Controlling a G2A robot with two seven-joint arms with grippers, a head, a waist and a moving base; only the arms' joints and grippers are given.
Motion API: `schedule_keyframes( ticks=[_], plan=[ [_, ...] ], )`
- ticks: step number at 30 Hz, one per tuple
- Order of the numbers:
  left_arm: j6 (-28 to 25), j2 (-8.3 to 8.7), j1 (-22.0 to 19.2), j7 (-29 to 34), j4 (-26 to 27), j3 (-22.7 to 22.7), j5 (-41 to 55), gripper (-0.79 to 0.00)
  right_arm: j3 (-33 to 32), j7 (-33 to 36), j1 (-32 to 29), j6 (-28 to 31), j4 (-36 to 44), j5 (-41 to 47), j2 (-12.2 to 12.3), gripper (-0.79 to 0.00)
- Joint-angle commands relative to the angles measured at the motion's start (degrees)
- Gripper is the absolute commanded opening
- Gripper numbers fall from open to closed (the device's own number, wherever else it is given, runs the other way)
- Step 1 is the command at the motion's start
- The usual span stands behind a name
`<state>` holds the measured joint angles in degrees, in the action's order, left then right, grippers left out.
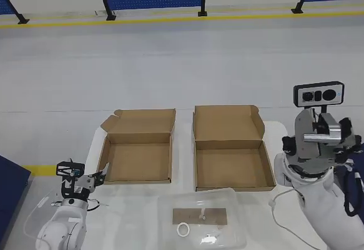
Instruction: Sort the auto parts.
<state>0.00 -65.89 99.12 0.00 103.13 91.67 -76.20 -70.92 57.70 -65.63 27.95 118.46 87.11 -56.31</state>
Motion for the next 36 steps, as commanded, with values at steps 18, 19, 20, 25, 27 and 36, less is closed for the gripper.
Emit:
schedule_keyframes(
  ticks=[18,19,20,25,27,36],
  plan=[
    [0.0,0.0,0.0,0.0,0.0,0.0,0.0,0.0,-2.08,1.2,-0.41,-2.41,-0.79,-5.66,-1.83,-0.785],
    [0.0,0.0,0.0,0.0,0.0,0.0,0.0,0.0,-2.08,1.2,-0.41,-2.41,-0.79,-5.66,-1.83,-0.785],
    [0.0,0.0,0.0,0.0,0.0,0.0,0.0,0.0,-2.08,1.2,-0.41,-2.41,-0.79,-5.66,-1.83,-0.785],
    [0.0,0.0,0.0,0.0,0.0,0.0,0.0,0.0,-4.85,-0.81,-1.99,-6.64,-1.45,-12.97,-1.42,-0.785],
    [0.0,0.0,0.0,0.0,0.0,0.0,0.0,0.0,-7.49,-0.95,-3.4,-8.78,-1.97,-16.2,-1.08,-0.785],
    [0.0,0.0,0.0,0.0,0.0,0.0,0.0,0.0,-18.93,4.55,-10.56,-16.2,-2.36,-28.1,0.35,-0.785]
  ],
)
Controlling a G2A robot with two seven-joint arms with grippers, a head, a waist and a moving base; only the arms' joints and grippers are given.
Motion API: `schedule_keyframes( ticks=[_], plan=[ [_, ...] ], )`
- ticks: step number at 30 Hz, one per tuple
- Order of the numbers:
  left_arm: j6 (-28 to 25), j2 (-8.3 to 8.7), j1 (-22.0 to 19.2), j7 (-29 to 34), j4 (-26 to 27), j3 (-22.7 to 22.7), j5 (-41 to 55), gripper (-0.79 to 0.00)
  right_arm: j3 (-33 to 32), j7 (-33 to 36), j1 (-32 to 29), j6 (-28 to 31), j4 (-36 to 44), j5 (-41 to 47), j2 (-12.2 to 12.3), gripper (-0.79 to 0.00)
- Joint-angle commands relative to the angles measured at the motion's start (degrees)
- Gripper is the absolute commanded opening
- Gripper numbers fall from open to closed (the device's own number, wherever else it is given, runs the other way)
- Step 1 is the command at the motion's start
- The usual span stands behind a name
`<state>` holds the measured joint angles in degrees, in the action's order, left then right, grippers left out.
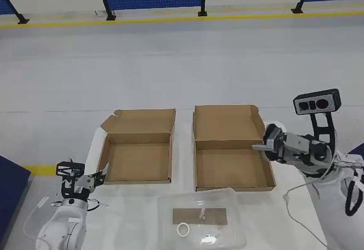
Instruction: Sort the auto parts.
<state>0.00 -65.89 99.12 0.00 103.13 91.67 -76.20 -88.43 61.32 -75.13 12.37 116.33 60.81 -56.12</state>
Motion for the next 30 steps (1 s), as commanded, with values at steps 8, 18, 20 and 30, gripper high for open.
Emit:
schedule_keyframes(
  ticks=[8,18,20,30],
  plan=[
    [0.0,0.0,0.0,0.0,0.0,0.0,0.0,0.0,-8.57,7.79,-10.49,-0.78,-2.11,-11.96,0.98,-0.785],
    [0.0,0.0,0.0,0.0,0.0,0.0,0.0,0.0,-9.42,8.31,-11.25,-0.95,-1.75,-12.74,1.06,-0.785],
    [0.0,0.0,0.0,0.0,0.0,0.0,0.0,0.0,-9.72,7.32,-11.24,-2.71,-1.34,-18.86,1.32,-0.785],
    [0.0,0.0,0.0,0.0,0.0,0.0,0.0,0.0,-7.77,6.01,-8.29,-14.55,-2.14,-46.52,2.9,-0.785]
  ],
)
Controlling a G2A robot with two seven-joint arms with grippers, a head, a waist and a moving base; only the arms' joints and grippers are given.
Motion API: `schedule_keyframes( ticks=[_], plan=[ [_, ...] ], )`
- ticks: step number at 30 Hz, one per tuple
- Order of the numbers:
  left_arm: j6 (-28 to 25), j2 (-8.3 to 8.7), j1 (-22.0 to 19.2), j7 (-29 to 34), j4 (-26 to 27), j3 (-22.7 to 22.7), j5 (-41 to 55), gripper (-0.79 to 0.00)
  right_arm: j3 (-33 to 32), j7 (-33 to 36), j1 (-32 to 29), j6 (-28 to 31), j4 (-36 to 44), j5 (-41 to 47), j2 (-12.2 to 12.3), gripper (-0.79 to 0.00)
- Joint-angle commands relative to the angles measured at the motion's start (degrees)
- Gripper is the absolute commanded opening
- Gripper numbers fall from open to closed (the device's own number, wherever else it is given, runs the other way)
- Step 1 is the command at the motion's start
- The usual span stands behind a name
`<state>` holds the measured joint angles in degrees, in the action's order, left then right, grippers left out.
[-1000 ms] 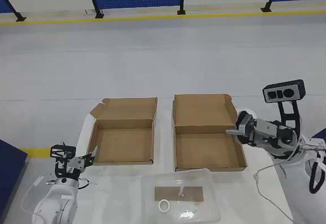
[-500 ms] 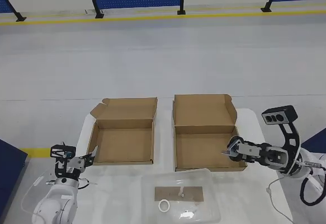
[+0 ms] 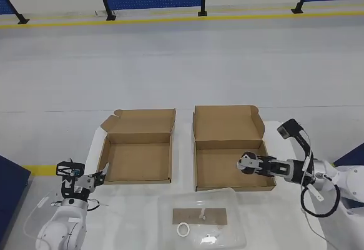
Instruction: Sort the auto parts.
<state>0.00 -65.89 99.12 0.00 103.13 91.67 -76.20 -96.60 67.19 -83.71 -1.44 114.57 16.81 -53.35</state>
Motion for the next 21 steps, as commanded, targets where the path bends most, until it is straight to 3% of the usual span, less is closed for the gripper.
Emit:
schedule_keyframes(
  ticks=[1,8,16,21],
  plan=[
    [0.0,0.0,0.0,0.0,0.0,0.0,0.0,0.0,0.82,0.7,0.45,-1.58,-0.56,-5.16,0.31,-0.785],
    [0.0,0.0,0.0,0.0,0.0,0.0,0.0,0.0,3.71,0.8,2.14,-2.07,-2.31,-17.18,1.0,-0.785],
    [0.0,0.0,0.0,0.0,0.0,0.0,0.0,0.0,3.74,0.44,2.1,-2.04,-2.25,-17.5,1.0,-0.785],
    [0.0,0.0,0.0,0.0,0.0,0.0,0.0,0.0,7.31,-1.14,4.07,-5.07,-3.45,-25.23,1.16,-0.785]
  ],
)
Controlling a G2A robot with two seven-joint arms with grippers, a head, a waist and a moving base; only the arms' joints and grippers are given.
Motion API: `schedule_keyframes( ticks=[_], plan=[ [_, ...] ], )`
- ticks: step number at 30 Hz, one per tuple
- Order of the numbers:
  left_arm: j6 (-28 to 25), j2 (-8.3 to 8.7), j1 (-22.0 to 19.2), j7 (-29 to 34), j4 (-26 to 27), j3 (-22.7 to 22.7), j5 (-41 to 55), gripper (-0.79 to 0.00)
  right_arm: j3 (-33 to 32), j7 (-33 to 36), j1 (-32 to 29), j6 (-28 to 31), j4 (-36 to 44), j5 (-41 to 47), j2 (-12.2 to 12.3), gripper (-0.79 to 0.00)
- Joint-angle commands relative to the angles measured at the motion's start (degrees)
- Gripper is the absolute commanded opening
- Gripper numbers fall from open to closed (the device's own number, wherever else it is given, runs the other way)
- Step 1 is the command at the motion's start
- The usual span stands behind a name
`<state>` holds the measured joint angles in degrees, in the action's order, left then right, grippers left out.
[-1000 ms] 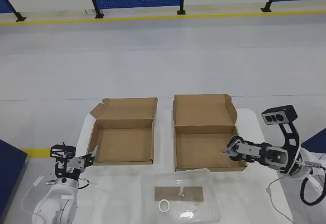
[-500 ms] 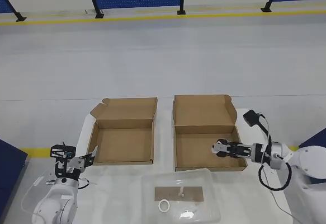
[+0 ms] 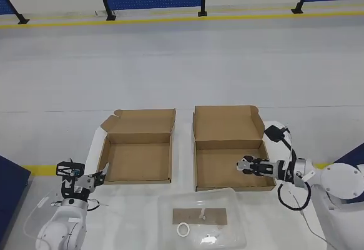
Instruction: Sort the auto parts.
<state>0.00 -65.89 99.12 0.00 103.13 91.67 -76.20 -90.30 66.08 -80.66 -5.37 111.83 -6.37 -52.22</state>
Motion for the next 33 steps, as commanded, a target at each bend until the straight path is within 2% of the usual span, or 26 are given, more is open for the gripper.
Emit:
schedule_keyframes(
  ticks=[1,13,18,27,33],
  plan=[
    [0.0,0.0,0.0,0.0,0.0,0.0,0.0,0.0,2.05,-0.04,2.0,-2.09,-1.28,-3.89,0.06,-0.785],
    [0.0,0.0,0.0,0.0,0.0,0.0,0.0,0.0,14.9,0.85,13.63,-10.9,-11.08,-18.05,-0.64,-0.785],
    [0.0,0.0,0.0,0.0,0.0,0.0,0.0,0.0,19.1,0.34,16.81,-11.75,-14.84,-22.48,-1.12,-0.785],
    [0.0,0.0,0.0,0.0,0.0,0.0,0.0,0.0,19.43,-0.64,16.97,-11.43,-14.92,-23.37,-1.16,-0.785],
    [0.0,0.0,0.0,0.0,0.0,0.0,0.0,0.0,23.2,-3.04,17.96,-13.97,-17.18,-29.52,-1.69,-0.785]
  ],
)
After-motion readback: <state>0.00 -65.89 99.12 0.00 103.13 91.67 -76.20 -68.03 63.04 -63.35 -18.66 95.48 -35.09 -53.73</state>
